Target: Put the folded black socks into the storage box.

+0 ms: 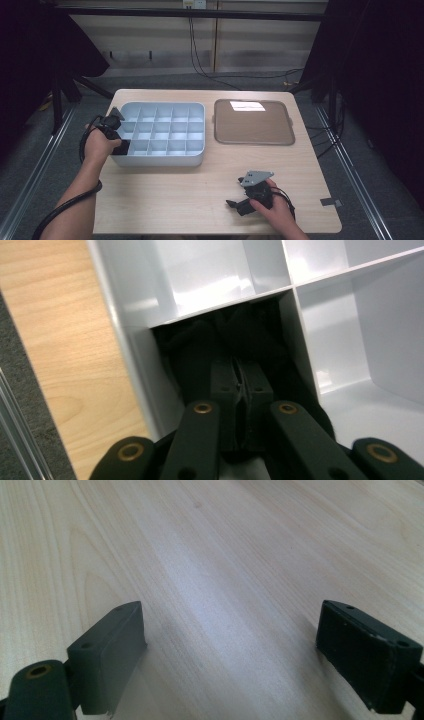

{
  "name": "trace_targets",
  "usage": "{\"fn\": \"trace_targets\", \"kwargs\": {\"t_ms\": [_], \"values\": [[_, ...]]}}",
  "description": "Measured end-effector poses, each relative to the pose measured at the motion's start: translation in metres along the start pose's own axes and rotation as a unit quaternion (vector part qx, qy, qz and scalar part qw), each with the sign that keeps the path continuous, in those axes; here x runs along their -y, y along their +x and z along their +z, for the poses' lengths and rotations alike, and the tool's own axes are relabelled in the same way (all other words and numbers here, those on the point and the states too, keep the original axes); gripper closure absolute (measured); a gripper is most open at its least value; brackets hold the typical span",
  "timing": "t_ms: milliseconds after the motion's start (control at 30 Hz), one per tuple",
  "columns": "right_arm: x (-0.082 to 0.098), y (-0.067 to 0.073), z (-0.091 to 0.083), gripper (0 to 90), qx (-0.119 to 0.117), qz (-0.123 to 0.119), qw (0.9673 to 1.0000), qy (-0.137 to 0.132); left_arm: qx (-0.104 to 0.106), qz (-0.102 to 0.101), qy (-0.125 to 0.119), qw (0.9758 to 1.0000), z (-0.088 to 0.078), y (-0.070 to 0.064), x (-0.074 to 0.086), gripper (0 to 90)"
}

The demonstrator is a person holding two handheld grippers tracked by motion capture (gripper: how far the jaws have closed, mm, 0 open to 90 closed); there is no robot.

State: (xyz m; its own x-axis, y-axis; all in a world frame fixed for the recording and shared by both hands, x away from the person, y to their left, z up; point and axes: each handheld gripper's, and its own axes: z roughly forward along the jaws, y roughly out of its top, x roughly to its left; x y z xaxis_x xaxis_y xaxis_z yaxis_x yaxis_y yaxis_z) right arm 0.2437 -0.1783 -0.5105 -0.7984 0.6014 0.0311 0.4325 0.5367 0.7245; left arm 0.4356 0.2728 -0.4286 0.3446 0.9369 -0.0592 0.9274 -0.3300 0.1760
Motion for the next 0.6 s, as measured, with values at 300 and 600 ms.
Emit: {"fn": "trace_targets", "kwargs": {"t_ms": [300, 600], "values": [[0.0, 0.0, 0.0, 11.6, 0.0, 0.001, 1.0, 0.0, 0.009, 0.005, -0.025, 0.9996, -0.016, 0.0, -0.001, 82.2], [0.0, 0.0, 0.0, 11.6, 0.0, 0.0, 1.0, 0.0, 0.017, -0.002, -0.04, 0.999, -0.024, 0.0, 0.001, 73.8]]}}
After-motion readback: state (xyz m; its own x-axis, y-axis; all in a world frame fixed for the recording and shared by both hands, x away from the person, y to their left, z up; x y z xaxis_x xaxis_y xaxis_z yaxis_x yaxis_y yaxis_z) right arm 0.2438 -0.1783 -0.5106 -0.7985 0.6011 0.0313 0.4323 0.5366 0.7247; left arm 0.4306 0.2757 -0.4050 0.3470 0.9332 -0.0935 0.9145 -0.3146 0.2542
